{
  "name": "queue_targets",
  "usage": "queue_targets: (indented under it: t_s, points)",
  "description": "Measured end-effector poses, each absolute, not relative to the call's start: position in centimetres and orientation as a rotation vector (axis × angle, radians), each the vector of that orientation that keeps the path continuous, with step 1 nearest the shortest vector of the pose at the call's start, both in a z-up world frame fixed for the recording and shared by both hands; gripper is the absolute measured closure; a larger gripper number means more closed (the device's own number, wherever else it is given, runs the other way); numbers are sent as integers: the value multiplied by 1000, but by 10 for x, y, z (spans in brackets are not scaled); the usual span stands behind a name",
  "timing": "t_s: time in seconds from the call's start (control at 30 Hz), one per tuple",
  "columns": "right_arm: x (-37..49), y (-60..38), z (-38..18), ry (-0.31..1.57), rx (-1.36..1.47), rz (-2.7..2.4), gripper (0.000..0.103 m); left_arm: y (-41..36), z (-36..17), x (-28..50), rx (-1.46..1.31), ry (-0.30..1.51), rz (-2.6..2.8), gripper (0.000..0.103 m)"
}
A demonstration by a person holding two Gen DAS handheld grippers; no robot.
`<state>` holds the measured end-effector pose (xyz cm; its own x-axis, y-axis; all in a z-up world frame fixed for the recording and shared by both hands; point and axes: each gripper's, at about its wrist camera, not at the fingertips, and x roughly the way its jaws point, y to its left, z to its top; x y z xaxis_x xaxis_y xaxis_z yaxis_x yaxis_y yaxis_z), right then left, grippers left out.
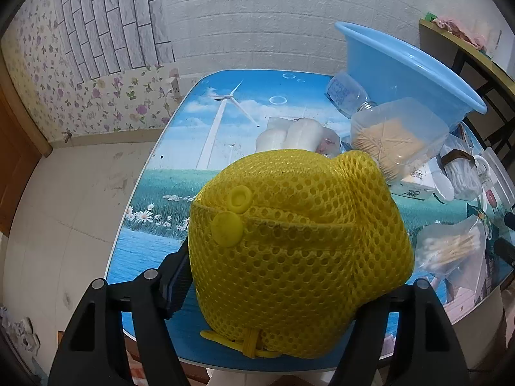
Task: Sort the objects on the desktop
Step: 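Close the left gripper on the plush toy while the right gripper grasps the green packet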
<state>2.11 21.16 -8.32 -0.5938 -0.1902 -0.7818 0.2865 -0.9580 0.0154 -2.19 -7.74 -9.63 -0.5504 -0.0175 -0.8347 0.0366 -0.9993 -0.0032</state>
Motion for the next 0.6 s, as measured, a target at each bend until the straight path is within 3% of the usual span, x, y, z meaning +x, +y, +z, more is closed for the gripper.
queue_targets:
  t_s: [0.3, 0.4, 0.5, 0.6]
  points:
    - [13, 197, -97, 317, 1210, -2553, 27, -77, -96, -22, 1472, 32, -2741, 29]
    - [7, 196, -98, 301, 1196, -2529, 28, -76, -97, -24, 1475, 34, -2743, 24]
    - [5, 197, -97, 221, 1191, -2474, 49, -76, -97, -25, 1473, 36, -2742, 21]
    - [9, 196, -96, 232, 1182, -2464, 54, -74, -98, -27, 1476, 42, -2734, 21]
